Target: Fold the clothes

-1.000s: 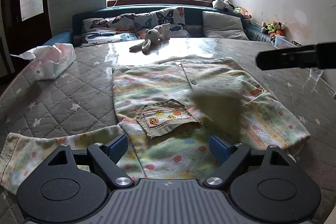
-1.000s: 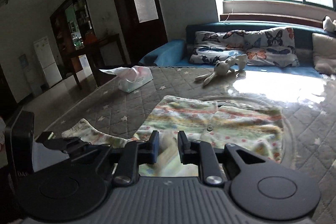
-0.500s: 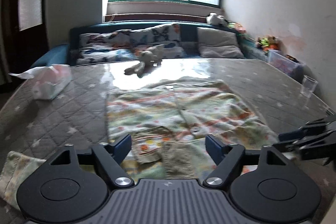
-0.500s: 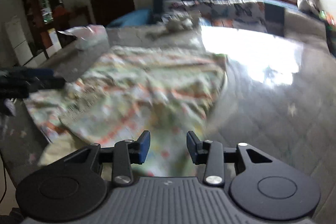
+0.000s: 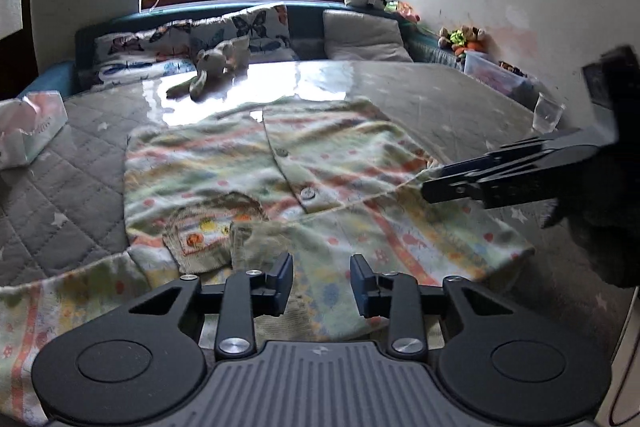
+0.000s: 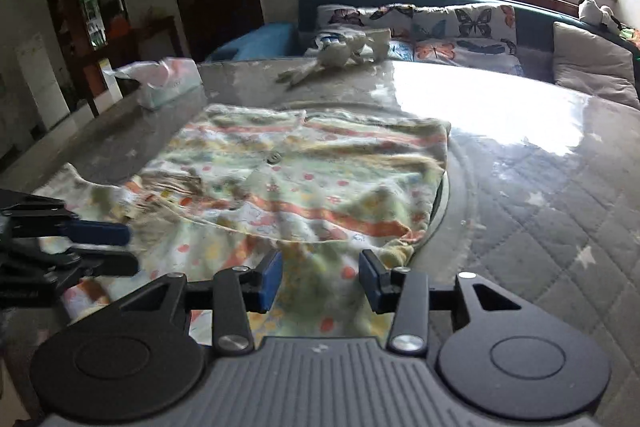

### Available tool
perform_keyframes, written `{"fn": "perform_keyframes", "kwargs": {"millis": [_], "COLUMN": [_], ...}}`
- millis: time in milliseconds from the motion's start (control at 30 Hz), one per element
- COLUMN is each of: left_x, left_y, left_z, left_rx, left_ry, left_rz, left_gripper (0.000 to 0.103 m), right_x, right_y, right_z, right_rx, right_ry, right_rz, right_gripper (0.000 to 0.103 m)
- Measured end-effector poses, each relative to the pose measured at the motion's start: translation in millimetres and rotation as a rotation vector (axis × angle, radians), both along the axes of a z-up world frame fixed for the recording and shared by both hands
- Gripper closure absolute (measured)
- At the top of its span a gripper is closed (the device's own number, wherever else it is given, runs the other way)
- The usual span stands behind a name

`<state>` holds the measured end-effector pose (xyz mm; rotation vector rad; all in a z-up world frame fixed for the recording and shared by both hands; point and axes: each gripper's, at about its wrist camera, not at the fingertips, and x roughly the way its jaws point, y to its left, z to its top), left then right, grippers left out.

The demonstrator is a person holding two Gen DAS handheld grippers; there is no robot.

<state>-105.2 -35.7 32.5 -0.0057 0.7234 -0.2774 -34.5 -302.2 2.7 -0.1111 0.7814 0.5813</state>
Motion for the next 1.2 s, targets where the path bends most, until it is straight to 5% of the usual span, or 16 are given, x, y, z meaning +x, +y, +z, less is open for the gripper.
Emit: {"fn": "perform_keyframes", "kwargs": {"millis": [200, 433, 533, 633, 700, 933, 1200], "left_x": [0, -11, -19, -31, -39, -65, -78], "left_y": [10, 23, 36, 56, 71, 139, 207], "left_z": [-9, -4, 3, 10, 13, 14, 0], "left_rx": [-0.010, -0.031, -0.039, -0.027, -0.021, 0.007, -0.028], "left_ry": [0.032, 0.021, 0.001, -0.028, -0.040, -0.063, -0.023], "left_rz": [0.010, 0.055, 0.106, 0.185, 0.255, 0.561, 0.850], "left_gripper": [0.074, 0.071, 0.052, 0.040, 0.029, 0.025, 0.028], "right_x": [3, -13, -23, -35, -41, -51, -52], "right_y": [-4, 9, 16, 23, 29, 36, 26], "right_z": [-6, -6, -1, 0, -3, -14, -23], "right_rx": [-0.006, -0.099, -0.085, -0.087, -0.099, -0.115, -0.056], "right_ry": [0.002, -0.064, -0.072, -0.081, -0.092, -0.118, -0.122], "right_rz": [-0.024, 0.019, 0.047, 0.081, 0.099, 0.084, 0.052], "right_gripper": [0.064, 0.051, 0.045, 0.024, 0.019, 0.000, 0.000]}}
